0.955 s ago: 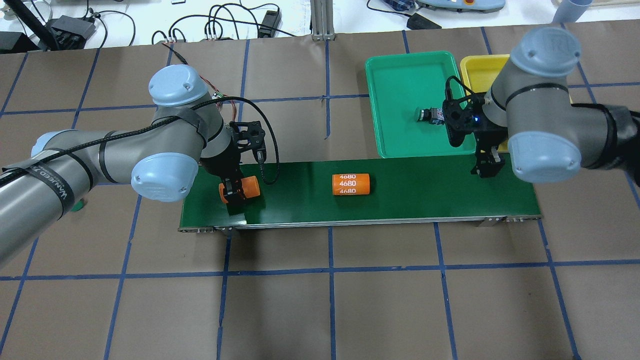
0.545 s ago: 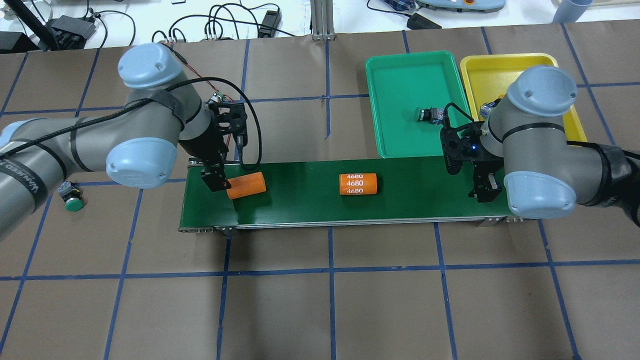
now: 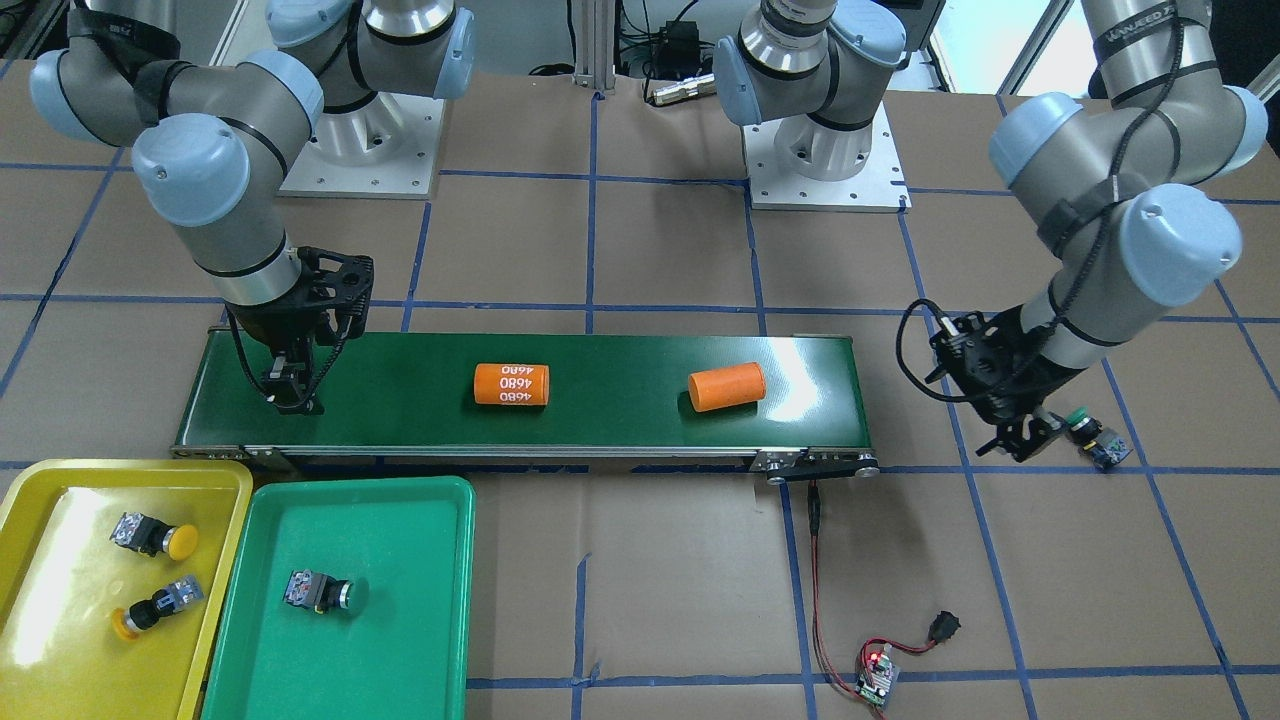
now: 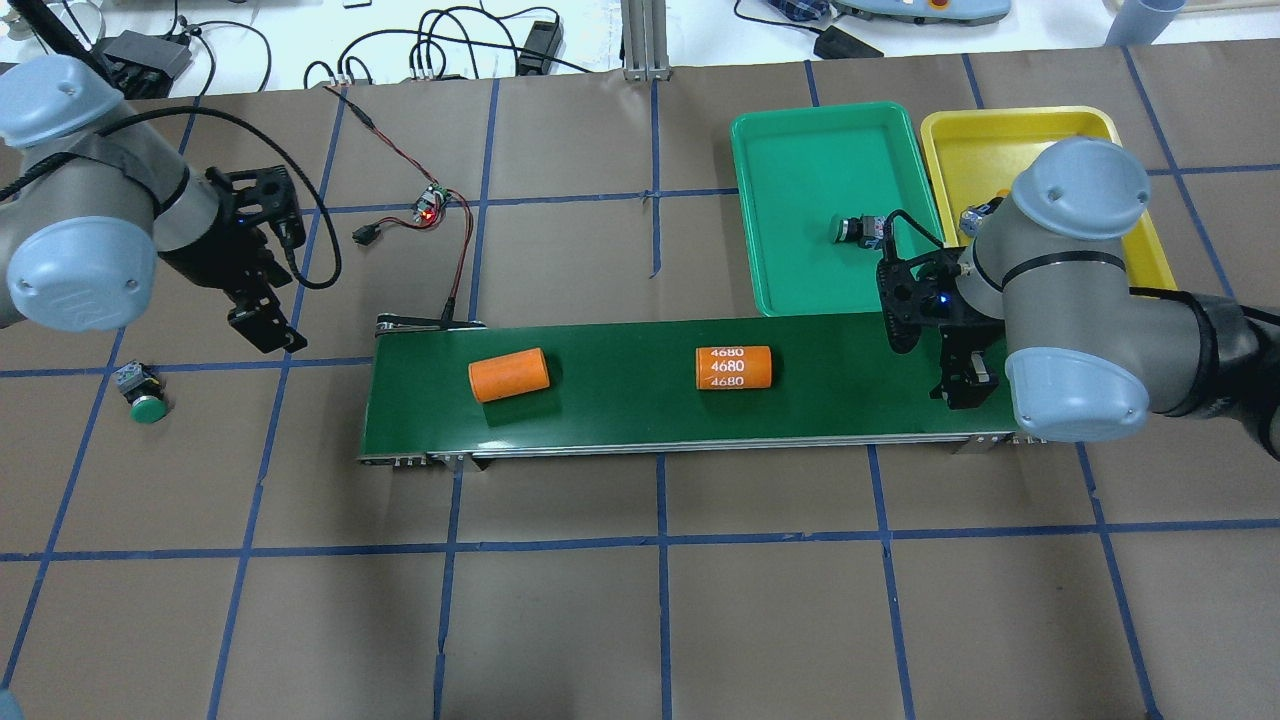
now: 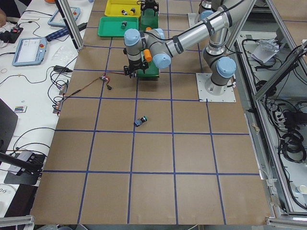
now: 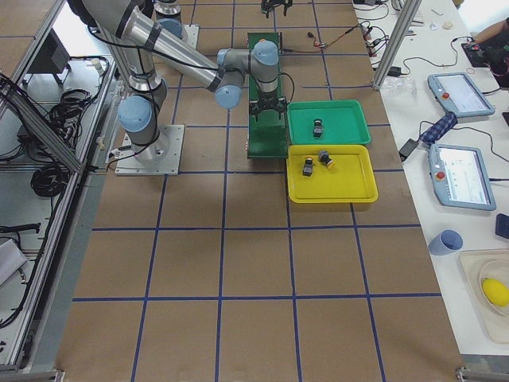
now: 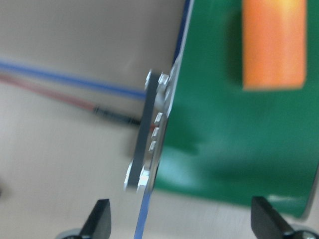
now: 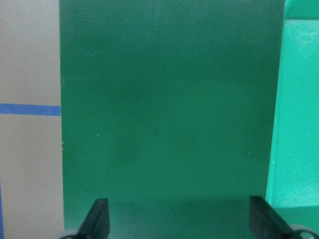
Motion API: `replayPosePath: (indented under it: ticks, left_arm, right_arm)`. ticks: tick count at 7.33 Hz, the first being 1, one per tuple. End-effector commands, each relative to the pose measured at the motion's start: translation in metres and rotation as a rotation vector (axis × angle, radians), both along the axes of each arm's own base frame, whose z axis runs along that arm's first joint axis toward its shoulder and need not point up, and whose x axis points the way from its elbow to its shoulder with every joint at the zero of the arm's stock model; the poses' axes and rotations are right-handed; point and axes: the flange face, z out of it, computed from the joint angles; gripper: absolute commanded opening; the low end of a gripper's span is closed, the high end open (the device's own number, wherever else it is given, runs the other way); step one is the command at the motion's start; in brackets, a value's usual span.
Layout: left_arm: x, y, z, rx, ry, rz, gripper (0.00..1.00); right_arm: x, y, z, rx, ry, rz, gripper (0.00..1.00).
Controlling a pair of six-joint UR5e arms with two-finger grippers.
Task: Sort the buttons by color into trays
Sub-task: 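Move left gripper to the green-capped button on the table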
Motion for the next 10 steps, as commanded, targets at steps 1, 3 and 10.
replayPosePath:
  ticks: [1, 3, 10]
  left_arm:
    - [0.071, 0.004, -0.017, 0.028, -0.002, 0.392, 1.0]
    - [0.14, 0.002, -0.037, -0.041, -0.027, 0.579, 1.0]
    - [0.231, 0.03, -0.114, 0.076, -0.087, 1.147, 1.0]
  right_arm:
    - [0.0, -0.001, 0.001, -0.001, 0.001, -0.009, 1.0]
    - [-0.002, -0.008, -0.004, 0.015, 0.004, -0.043, 1.0]
    - [-0.002, -0.028, 0.013, 0.027, 0.002, -0.034, 1.0]
